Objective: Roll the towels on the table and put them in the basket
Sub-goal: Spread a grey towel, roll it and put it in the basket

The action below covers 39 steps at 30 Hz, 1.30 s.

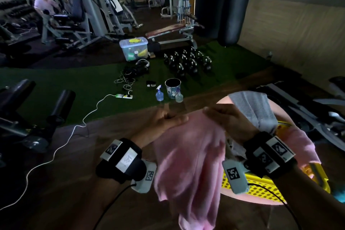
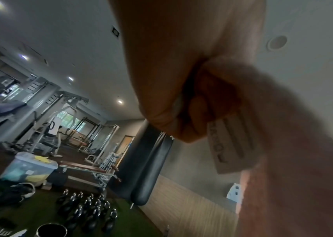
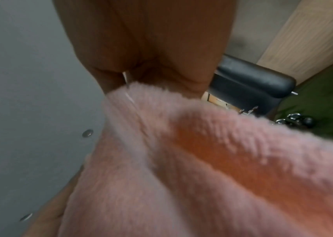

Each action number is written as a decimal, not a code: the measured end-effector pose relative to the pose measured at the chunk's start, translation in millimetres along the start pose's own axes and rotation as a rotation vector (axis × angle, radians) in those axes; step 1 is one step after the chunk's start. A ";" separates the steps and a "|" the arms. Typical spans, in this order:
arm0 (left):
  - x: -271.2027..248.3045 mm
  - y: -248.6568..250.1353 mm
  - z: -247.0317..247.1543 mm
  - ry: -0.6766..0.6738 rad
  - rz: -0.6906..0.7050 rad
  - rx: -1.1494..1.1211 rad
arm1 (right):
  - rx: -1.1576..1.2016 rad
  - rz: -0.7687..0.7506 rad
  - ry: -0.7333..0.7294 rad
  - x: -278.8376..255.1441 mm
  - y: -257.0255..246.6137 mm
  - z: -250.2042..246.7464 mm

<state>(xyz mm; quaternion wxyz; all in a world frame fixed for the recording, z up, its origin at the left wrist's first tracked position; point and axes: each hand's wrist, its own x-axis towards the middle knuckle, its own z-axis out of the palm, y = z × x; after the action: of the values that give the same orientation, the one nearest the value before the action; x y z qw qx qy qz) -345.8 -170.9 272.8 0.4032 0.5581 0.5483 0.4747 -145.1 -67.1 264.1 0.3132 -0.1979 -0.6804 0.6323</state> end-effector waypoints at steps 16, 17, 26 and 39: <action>15.1 -7.1 7.7 0.277 0.019 -0.274 | -0.083 -0.004 0.087 6.8 5.8 13.6; 18.1 -5.8 9.4 0.290 0.069 -0.201 | -0.123 -0.023 0.063 7.5 9.1 15.7; 28.2 -0.8 17.9 0.129 0.144 0.248 | -0.351 -0.254 0.066 22.4 -3.8 8.1; 22.1 1.5 11.4 0.158 0.132 -0.009 | -0.707 -0.030 -0.005 39.3 -10.2 20.7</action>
<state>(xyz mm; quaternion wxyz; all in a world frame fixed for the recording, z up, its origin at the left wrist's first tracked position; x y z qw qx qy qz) -335.6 -148.3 273.7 0.3292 0.5519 0.5385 0.5451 -186.3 -57.5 280.9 0.2329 -0.2823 -0.8608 0.3537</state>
